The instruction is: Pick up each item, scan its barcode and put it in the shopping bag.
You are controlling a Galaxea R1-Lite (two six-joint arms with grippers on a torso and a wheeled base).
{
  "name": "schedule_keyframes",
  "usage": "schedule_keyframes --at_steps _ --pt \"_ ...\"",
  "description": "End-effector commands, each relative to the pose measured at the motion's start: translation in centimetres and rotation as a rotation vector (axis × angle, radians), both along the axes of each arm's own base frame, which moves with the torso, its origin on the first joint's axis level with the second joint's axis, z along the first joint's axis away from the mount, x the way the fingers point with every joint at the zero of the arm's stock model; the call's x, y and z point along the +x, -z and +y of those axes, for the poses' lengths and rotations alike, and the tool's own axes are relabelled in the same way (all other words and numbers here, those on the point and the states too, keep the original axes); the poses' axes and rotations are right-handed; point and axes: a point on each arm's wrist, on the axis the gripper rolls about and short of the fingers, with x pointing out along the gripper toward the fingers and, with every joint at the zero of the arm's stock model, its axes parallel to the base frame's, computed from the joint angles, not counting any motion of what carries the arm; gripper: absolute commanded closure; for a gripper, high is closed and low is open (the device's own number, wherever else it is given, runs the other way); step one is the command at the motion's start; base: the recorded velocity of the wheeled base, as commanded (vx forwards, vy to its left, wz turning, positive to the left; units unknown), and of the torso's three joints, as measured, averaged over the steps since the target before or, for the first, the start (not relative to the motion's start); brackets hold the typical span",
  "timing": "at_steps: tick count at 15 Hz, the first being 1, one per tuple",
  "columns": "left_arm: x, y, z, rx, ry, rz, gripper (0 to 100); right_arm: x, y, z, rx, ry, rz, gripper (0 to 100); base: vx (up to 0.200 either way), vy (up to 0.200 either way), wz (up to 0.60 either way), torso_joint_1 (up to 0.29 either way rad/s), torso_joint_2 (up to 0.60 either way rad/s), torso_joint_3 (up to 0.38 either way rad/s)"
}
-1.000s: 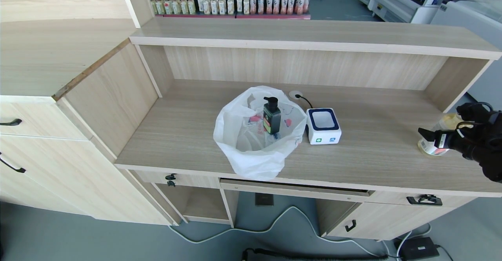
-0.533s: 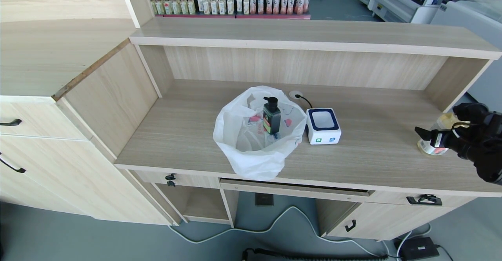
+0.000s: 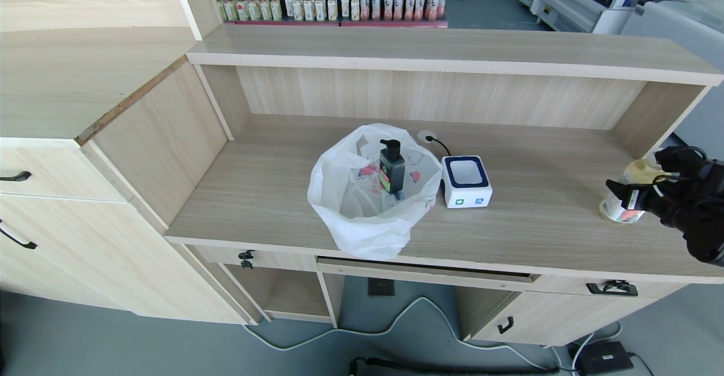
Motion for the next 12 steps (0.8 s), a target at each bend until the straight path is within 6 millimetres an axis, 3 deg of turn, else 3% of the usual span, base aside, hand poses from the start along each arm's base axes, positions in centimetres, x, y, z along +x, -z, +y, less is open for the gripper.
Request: schedule_keyframes --at_steps 1,7,9,12 --pt "0.0 0.0 0.0 0.000 0.000 -0.001 0 0.0 -0.1 -0.1 -0.004 0.002 -0.007 100 0.000 0.000 0.00 0.000 0.00 0.000" --pt "0.0 0.0 0.0 0.000 0.000 -0.001 0 -1.2 0.5 -0.6 -0.041 0.018 0.024 100 0.000 0.000 0.00 0.000 0.00 0.000" --pt "0.0 0.0 0.0 0.000 0.000 -0.001 0 -1.7 -0.5 -0.3 -0.039 0.016 0.012 100 0.000 0.000 0.00 0.000 0.00 0.000" --pt "0.0 0.0 0.0 0.000 -0.002 -0.001 0 -4.1 -4.4 1.2 0.029 -0.012 -0.016 100 0.000 0.000 0.00 0.000 0.00 0.000"
